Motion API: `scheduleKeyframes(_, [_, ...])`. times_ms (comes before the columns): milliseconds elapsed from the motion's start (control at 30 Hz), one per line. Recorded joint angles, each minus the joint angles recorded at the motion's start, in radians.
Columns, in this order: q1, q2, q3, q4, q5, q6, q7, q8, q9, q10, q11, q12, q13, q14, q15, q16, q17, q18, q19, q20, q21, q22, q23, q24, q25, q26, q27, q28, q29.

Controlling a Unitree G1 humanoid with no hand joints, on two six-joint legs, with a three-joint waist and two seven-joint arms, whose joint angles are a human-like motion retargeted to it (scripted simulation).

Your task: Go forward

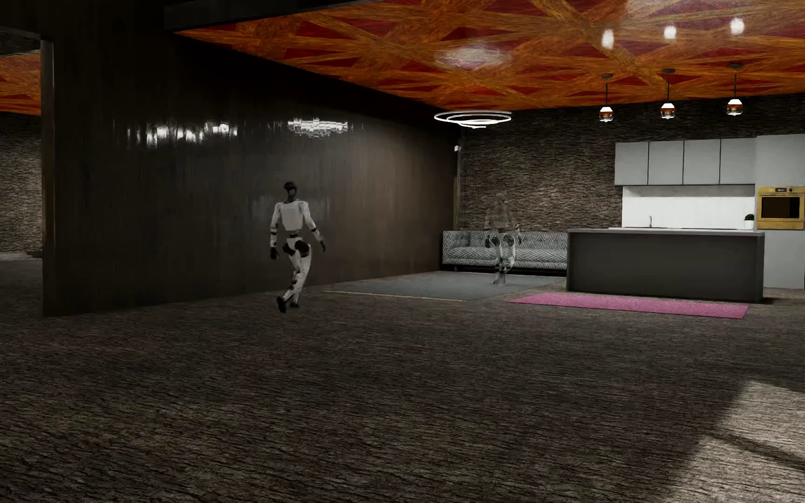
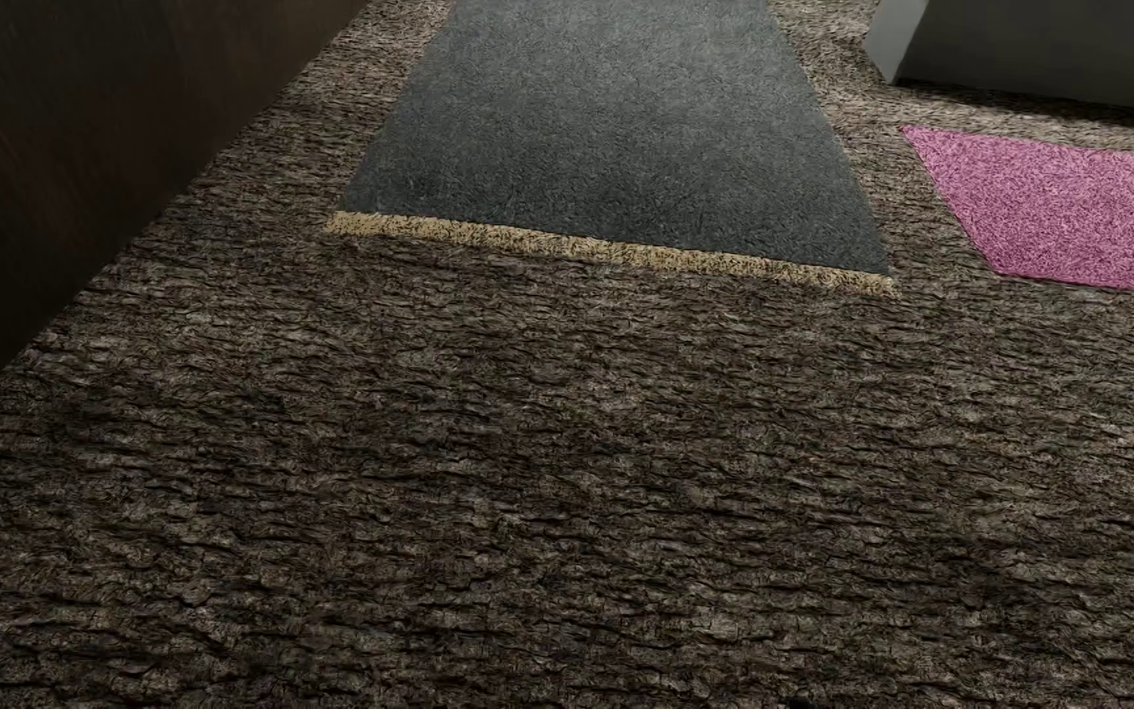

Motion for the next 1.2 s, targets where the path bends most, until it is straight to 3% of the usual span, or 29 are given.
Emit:
scheduleKeyframes(33, [0.032, -0.113, -0.020, -0.018, 0.014, 0.010, 0.000, 0.000, -0.003, 0.004, 0.175, -0.012, 0.015, -0.043, 0.105, 0.001, 0.006, 0.000, 0.000, 0.004, 0.034, -0.010, 0.016, 0.000, 0.000, 0.000, 0.000, 0.000, 0.000])
scheduleKeyframes(67, [0.081, -0.214, -0.056, -0.037, 0.020, 0.020, 0.000, 0.000, 0.005, 0.000, 0.335, -0.026, 0.026, -0.081, 0.109, 0.003, 0.002, 0.000, 0.000, -0.005, 0.076, -0.031, 0.033, 0.000, 0.000, 0.000, 0.000, 0.000, 0.000])
scheduleKeyframes(133, [0.230, -0.380, -0.139, -0.053, 0.014, 0.041, 0.000, 0.000, 0.020, -0.050, 0.502, -0.060, 0.065, -0.122, -0.001, 0.014, 0.010, 0.000, 0.000, -0.011, 0.121, -0.087, 0.057, 0.000, 0.000, 0.000, 0.000, 0.000, 0.000])
scheduleKeyframes(200, [0.361, -0.517, -0.239, -0.035, 0.010, 0.068, 0.000, 0.000, 0.032, -0.092, 0.409, -0.112, 0.106, -0.159, 0.039, 0.031, 0.014, 0.000, 0.000, -0.003, 0.163, -0.148, 0.076, 0.000, 0.000, 0.000, 0.000, 0.000, 0.000])
scheduleKeyframes(300, [0.529, -0.605, -0.344, -0.004, 0.001, 0.089, 0.000, 0.000, 0.036, -0.145, -0.047, -0.181, 0.158, -0.229, 0.236, 0.063, 0.012, 0.000, 0.000, 0.030, 0.213, -0.265, 0.077, 0.000, 0.000, 0.000, 0.000, 0.000, 0.000])
scheduleKeyframes(333, [0.586, -0.610, -0.361, -0.010, -0.004, 0.086, 0.000, 0.000, 0.034, -0.155, -0.191, -0.196, 0.173, -0.274, 0.191, 0.072, 0.012, 0.000, 0.000, 0.043, 0.229, -0.299, 0.082, 0.000, 0.000, 0.000, 0.000, 0.000, 0.000])
scheduleKeyframes(400, [0.646, -0.575, -0.405, 0.008, 0.010, 0.093, 0.000, 0.000, 0.027, -0.136, -0.419, -0.233, 0.184, -0.302, -0.312, 0.082, 0.021, 0.000, 0.000, 0.074, 0.258, -0.332, 0.113, 0.000, 0.000, 0.000, 0.000, 0.000, 0.000])
scheduleKeyframes(433, [0.671, -0.588, -0.416, 0.020, 0.021, 0.096, 0.000, 0.000, 0.027, -0.115, -0.303, -0.242, 0.191, -0.278, -0.369, 0.084, 0.026, 0.000, 0.000, 0.081, 0.271, -0.339, 0.133, 0.000, 0.000, 0.000, 0.000, 0.000, 0.000])
scheduleKeyframes(467, [0.675, -0.616, -0.411, 0.030, 0.048, 0.102, 0.000, 0.000, 0.022, -0.061, -0.292, -0.243, 0.194, -0.211, -0.174, 0.084, 0.031, 0.000, 0.000, 0.089, 0.285, -0.334, 0.150, 0.000, 0.000, 0.000, 0.000, 0.000, 0.000])
scheduleKeyframes(500, [0.670, -0.629, -0.403, 0.044, 0.075, 0.115, 0.000, 0.000, 0.014, 0.001, -0.255, -0.230, 0.200, -0.077, -0.039, 0.076, 0.037, 0.000, 0.000, 0.095, 0.288, -0.320, 0.174, 0.000, 0.000, 0.000, 0.000, 0.000, 0.000])
scheduleKeyframes(533, [0.637, -0.614, -0.378, 0.063, 0.101, 0.125, 0.000, 0.000, 0.008, 0.135, -0.204, -0.203, 0.204, 0.126, 0.010, 0.065, 0.038, 0.000, 0.000, 0.096, 0.288, -0.291, 0.194, 0.000, 0.000, 0.000, 0.000, 0.000, 0.000])
scheduleKeyframes(567, [0.542, -0.576, -0.371, 0.088, 0.120, 0.141, 0.000, 0.000, 0.002, 0.303, -0.182, -0.184, 0.200, 0.290, -0.027, 0.057, 0.031, 0.000, 0.000, 0.075, 0.275, -0.269, 0.191, 0.000, 0.000, 0.000, 0.000, 0.000, 0.000])
scheduleKeyframes(600, [0.427, -0.542, -0.343, 0.104, 0.147, 0.151, 0.000, 0.000, 0.002, 0.474, -0.169, -0.178, 0.189, 0.303, -0.066, 0.054, 0.025, 0.000, 0.000, 0.035, 0.269, -0.244, 0.185, 0.000, 0.000, 0.000, 0.000, 0.000, 0.000])
scheduleKeyframes(667, [0.256, -0.380, -0.282, 0.094, 0.157, 0.139, 0.000, 0.000, 0.021, 0.697, -0.199, -0.158, 0.166, -0.048, -0.178, 0.046, 0.015, 0.000, 0.000, -0.011, 0.222, -0.204, 0.142, 0.000, 0.000, 0.000, 0.000, 0.000, 0.000])
scheduleKeyframes(700, [0.175, -0.297, -0.239, 0.087, 0.153, 0.131, 0.000, 0.000, 0.027, 0.722, -0.221, -0.146, 0.144, -0.111, -0.242, 0.042, 0.007, 0.000, 0.000, -0.026, 0.208, -0.177, 0.131, 0.000, 0.000, 0.000, 0.000, 0.000, 0.000])
scheduleKeyframes(800, [0.016, -0.067, -0.091, 0.076, 0.097, 0.096, 0.000, 0.000, 0.030, 0.457, -0.305, -0.089, 0.087, -0.098, -0.442, 0.037, -0.030, 0.000, 0.000, -0.040, 0.171, -0.151, 0.054, 0.000, 0.000, 0.000, 0.000, 0.000, 0.000])
scheduleKeyframes(867, [-0.024, 0.024, -0.030, 0.085, 0.070, 0.084, 0.000, 0.000, 0.017, 0.076, -0.324, -0.046, 0.038, 0.002, -0.553, 0.036, -0.053, 0.000, 0.000, -0.007, 0.145, -0.183, -0.003, 0.000, 0.000, 0.000, 0.000, 0.000, 0.000])
scheduleKeyframes(900, [-0.023, 0.049, -0.004, 0.093, 0.063, 0.082, 0.000, 0.000, -0.001, -0.062, -0.323, -0.033, 0.011, -0.009, -0.585, 0.036, -0.062, 0.000, 0.000, -0.015, 0.128, -0.169, -0.019, 0.000, 0.000, 0.000, 0.000, 0.000, 0.000])
scheduleKeyframes(933, [-0.001, 0.079, 0.015, 0.093, 0.040, 0.076, 0.000, 0.000, -0.011, -0.456, -0.319, -0.020, -0.017, 0.116, -0.597, 0.034, -0.066, 0.000, 0.000, -0.019, 0.105, -0.158, -0.030, 0.000, 0.000, 0.000, 0.000, 0.000, 0.000])
scheduleKeyframes(967, [-0.033, 0.091, 0.024, 0.092, 0.030, 0.070, 0.000, 0.000, -0.017, -0.210, -0.311, -0.014, -0.038, 0.040, -0.564, 0.033, -0.063, 0.000, 0.000, -0.020, 0.080, -0.139, -0.030, 0.000, 0.000, 0.000, 0.000, 0.000, 0.000])
scheduleKeyframes(1000, [-0.052, 0.122, 0.028, 0.078, 0.008, 0.061, 0.000, 0.000, -0.014, -0.131, -0.295, -0.007, -0.051, 0.039, -0.499, 0.029, -0.059, 0.000, 0.000, -0.044, 0.067, -0.105, -0.024, 0.000, 0.000, 0.000, 0.000, 0.000, 0.000])
scheduleKeyframes(1067, [-0.055, 0.117, 0.027, 0.052, -0.007, 0.035, 0.000, 0.000, -0.015, 0.009, -0.133, -0.013, -0.024, 0.063, -0.198, 0.021, -0.033, 0.000, 0.000, -0.099, 0.048, -0.028, -0.003, 0.000, 0.000, 0.000, 0.000, 0.000, 0.000])
scheduleKeyframes(1133, [-0.003, -0.047, 0.020, 0.017, -0.034, 0.038, 0.000, 0.000, -0.024, 0.076, 0.165, -0.011, 0.001, -0.057, 0.099, 0.016, -0.026, 0.000, 0.000, -0.082, 0.102, -0.051, 0.009, 0.000, 0.000, 0.000, 0.000, 0.000, 0.000])
scheduleKeyframes(1167, [0.047, -0.166, -0.002, -0.012, -0.041, 0.044, 0.000, 0.000, -0.012, 0.081, 0.345, -0.021, 0.009, -0.118, 0.192, 0.012, -0.034, 0.000, 0.000, -0.091, 0.148, -0.072, 0.006, 0.000, 0.000, 0.000, 0.000, 0.000, 0.000])
scheduleKeyframes(1200, [0.105, -0.249, -0.031, -0.020, -0.036, 0.055, 0.000, 0.000, -0.005, 0.078, 0.474, -0.032, 0.022, -0.156, 0.123, 0.015, -0.031, 0.000, 0.000, -0.087, 0.164, -0.100, 0.007, 0.000, 0.000, 0.000, 0.000, 0.000, 0.000])
